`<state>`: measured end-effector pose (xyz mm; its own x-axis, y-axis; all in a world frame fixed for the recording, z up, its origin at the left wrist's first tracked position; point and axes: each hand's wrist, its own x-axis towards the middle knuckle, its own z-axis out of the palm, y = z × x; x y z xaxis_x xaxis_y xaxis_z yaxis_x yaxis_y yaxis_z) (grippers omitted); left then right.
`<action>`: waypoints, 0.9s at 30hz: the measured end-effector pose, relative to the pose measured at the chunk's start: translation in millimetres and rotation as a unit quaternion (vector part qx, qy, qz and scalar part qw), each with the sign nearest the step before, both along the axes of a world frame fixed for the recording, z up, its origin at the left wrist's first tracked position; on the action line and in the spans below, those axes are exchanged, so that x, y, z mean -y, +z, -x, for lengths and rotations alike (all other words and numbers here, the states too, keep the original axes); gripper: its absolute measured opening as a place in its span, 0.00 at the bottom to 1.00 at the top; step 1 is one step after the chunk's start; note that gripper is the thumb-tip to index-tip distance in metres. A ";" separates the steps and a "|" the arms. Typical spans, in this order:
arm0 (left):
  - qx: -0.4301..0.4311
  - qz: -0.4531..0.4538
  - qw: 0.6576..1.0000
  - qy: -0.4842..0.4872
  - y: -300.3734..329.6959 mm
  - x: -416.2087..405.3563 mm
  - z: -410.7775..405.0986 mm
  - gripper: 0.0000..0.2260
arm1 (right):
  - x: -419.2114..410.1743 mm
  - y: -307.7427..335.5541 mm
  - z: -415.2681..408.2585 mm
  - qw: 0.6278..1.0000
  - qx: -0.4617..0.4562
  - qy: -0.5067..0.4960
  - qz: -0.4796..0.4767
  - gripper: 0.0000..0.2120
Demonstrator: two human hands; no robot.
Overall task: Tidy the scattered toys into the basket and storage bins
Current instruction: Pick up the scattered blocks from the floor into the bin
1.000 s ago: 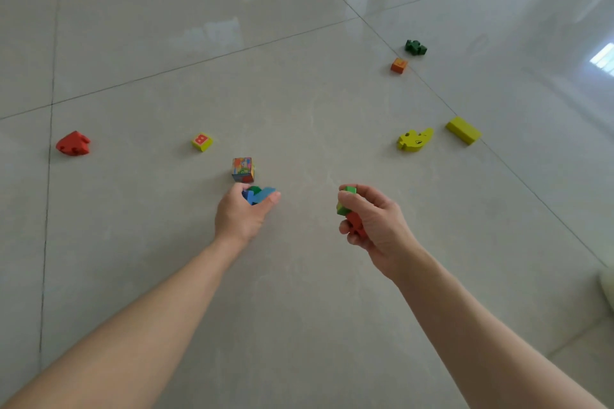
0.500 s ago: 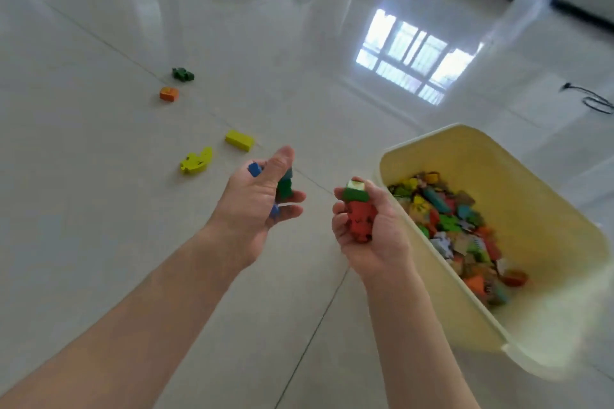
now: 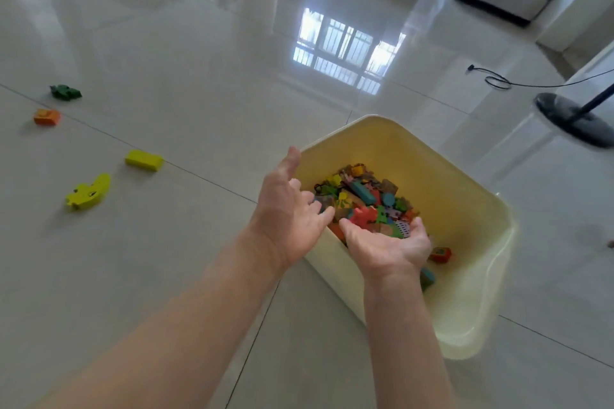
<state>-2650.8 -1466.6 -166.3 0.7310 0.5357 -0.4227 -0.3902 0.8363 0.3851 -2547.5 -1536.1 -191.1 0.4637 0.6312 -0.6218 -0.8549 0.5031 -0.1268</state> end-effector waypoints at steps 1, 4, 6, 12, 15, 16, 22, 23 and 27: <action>-0.012 -0.005 1.000 0.011 -1.0 -3.4 8.3 0.35 | -3.4 2.2 5.7 1.000 0.005 -0.010 0.012 0.42; -0.042 -0.009 0.998 0.051 -6.3 -19.5 40.0 0.32 | -20.3 11.2 30.9 0.999 0.039 -0.002 0.021 0.39; -0.087 -0.019 0.993 0.077 -12.2 -31.7 65.2 0.29 | -35.2 14.5 51.9 0.995 0.094 0.025 0.031 0.34; -0.351 -0.033 0.927 0.128 -48.3 -60.1 199.6 0.19 | -91.0 -17.5 145.8 0.954 0.195 0.204 0.103 0.13; -0.501 -0.063 0.856 0.115 -42.8 -66.9 275.1 0.16 | -109.3 -36.0 207.0 0.912 0.201 0.337 0.116 0.08; -0.544 -0.082 0.828 0.110 -35.4 -68.4 298.2 0.13 | -111.9 -41.2 228.7 0.894 0.206 0.381 0.112 0.08; -0.697 -0.146 0.693 0.114 14.9 -56.4 435.9 0.07 | -114.0 -52.8 362.1 0.704 0.349 0.618 0.024 0.08; -0.716 -0.142 0.676 0.103 17.2 -49.4 458.9 0.07 | -114.6 -57.1 382.5 0.651 0.397 0.647 0.006 0.08; -0.769 -0.122 0.624 0.067 15.1 -26.7 531.4 0.06 | -122.4 -85.0 437.1 0.385 0.623 0.679 -0.046 0.12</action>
<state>-3182.2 -1439.9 -151.2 -0.4965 0.7340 -0.4633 0.5380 0.6791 0.4994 -2984.7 -1413.6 -276.1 -0.4301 0.8111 -0.3965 0.3588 -0.2494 -0.8995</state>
